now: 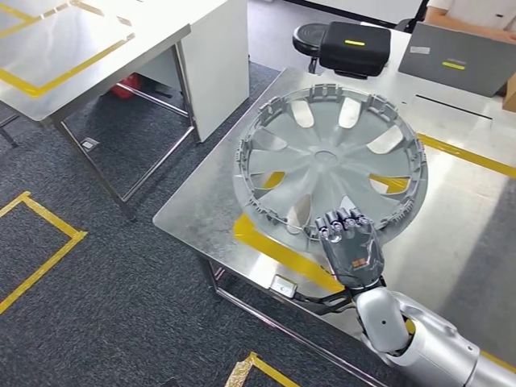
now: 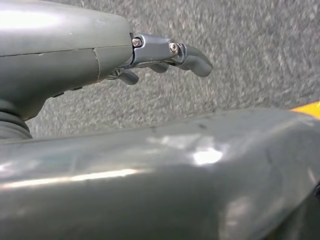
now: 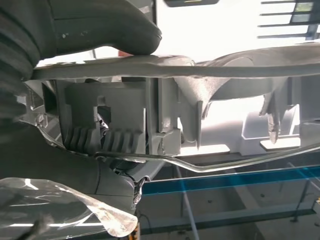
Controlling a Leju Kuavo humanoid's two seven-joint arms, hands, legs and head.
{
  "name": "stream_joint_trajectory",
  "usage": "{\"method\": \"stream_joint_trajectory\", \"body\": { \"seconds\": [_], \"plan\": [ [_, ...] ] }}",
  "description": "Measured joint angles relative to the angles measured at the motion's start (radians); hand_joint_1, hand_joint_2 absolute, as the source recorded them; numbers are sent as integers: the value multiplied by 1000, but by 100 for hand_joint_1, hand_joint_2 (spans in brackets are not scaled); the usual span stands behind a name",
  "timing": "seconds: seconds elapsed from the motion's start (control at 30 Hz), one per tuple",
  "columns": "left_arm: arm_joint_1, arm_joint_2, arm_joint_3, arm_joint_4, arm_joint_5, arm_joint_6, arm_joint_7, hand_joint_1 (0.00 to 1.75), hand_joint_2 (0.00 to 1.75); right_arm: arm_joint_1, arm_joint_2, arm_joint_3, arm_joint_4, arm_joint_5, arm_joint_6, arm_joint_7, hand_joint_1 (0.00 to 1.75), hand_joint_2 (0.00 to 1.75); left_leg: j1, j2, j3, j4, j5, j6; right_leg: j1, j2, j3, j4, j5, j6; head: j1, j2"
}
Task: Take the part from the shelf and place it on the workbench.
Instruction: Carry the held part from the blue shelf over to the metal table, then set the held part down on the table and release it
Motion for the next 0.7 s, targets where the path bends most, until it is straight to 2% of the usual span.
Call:
{"method": "stream_joint_trajectory", "body": {
  "seconds": [0.03,0.07,0.1,0.13,0.17,0.23,0.27,0.3,0.33,0.4,0.43,0.47,0.53,0.57,0.6,0.63,0.67,0.7],
  "plan": [
    [1,0,0,0,0,0,0,0,0,-1,0,0,0,0,0,0,175,175,-2,14,1,-1,0,2,1,-29,-30,63,-31,4,1,0],
    [1,0,0,0,0,0,0,0,0,-1,1,1,0,1,0,0,175,175,-3,29,0,0,-1,4,-1,-44,-61,129,-57,8,1,0],
    [2,0,0,0,0,0,0,0,0,0,1,2,0,1,0,0,175,175,-3,43,0,0,-2,4,-3,-52,-83,177,-71,12,1,0],
    [2,0,0,0,0,-1,0,0,0,1,2,2,0,1,0,0,175,175,-3,57,1,0,-3,4,-5,-57,-90,194,-69,15,2,0],
    [2,-1,0,0,0,-1,0,0,0,2,2,2,0,1,0,0,175,175,-3,69,1,1,-5,3,-8,-62,-75,168,-49,17,2,0],
    [1,-2,0,0,0,-1,0,0,0,2,2,1,0,0,0,0,175,175,-3,91,3,3,-10,-5,-8,-93,-1,35,5,20,2,0],
    [1,-1,0,0,0,-1,0,0,0,1,2,1,0,0,0,0,175,175,-6,100,4,7,-14,-10,-6,-109,36,-28,23,17,1,0],
    [0,-1,0,0,0,-1,0,0,0,0,2,0,0,0,0,0,175,175,-8,109,4,9,-17,-15,-4,-120,58,-66,29,12,1,0],
    [0,-1,0,0,0,-1,0,0,0,-1,2,0,0,0,0,0,175,175,-11,117,5,10,-19,-20,0,-122,66,-79,27,6,0,0],
    [-2,-1,0,0,0,-1,0,0,0,-1,1,0,0,0,0,0,175,175,-11,132,10,9,-23,-28,2,-101,67,-80,28,-8,-1,0],
    [-3,-1,0,0,0,-1,0,0,0,-1,1,0,0,0,0,0,175,175,-9,127,10,15,-31,-33,1,-92,69,-81,29,-13,-2,0],
    [-4,-1,0,0,0,0,0,0,0,-1,0,0,0,0,0,0,175,175,-7,112,2,37,-48,-37,-1,-82,70,-83,30,-20,-4,0],
    [-4,-2,0,0,0,0,0,0,0,-2,1,0,0,0,0,0,175,175,-4,69,-44,142,-103,-41,-2,-64,73,-84,30,-29,-8,0],
    [-2,-2,0,0,0,-1,0,0,0,-2,1,0,0,0,0,0,175,175,-4,56,-79,214,-131,-41,-1,-53,73,-84,30,-32,-9,0],
    [0,-3,0,0,0,-1,0,0,0,-2,1,1,0,1,0,0,175,175,-4,50,-109,271,-147,-40,0,-41,74,-84,30,-33,-10,0],
    [2,-3,0,0,0,-1,0,0,0,-1,1,1,0,1,0,0,175,175,-4,46,-127,298,-145,-38,2,-29,75,-84,30,-34,-10,0],
    [3,-3,0,0,-1,-1,0,0,0,-1,1,1,0,0,0,0,175,175,-4,44,-127,287,-123,-35,3,-19,76,-84,30,-34,-10,0],
    [3,-2,0,0,-1,-1,0,0,0,0,1,1,0,0,0,0,175,175,-5,41,-110,240,-87,-31,4,-10,77,-84,30,-34,-10,0]
  ]
}}
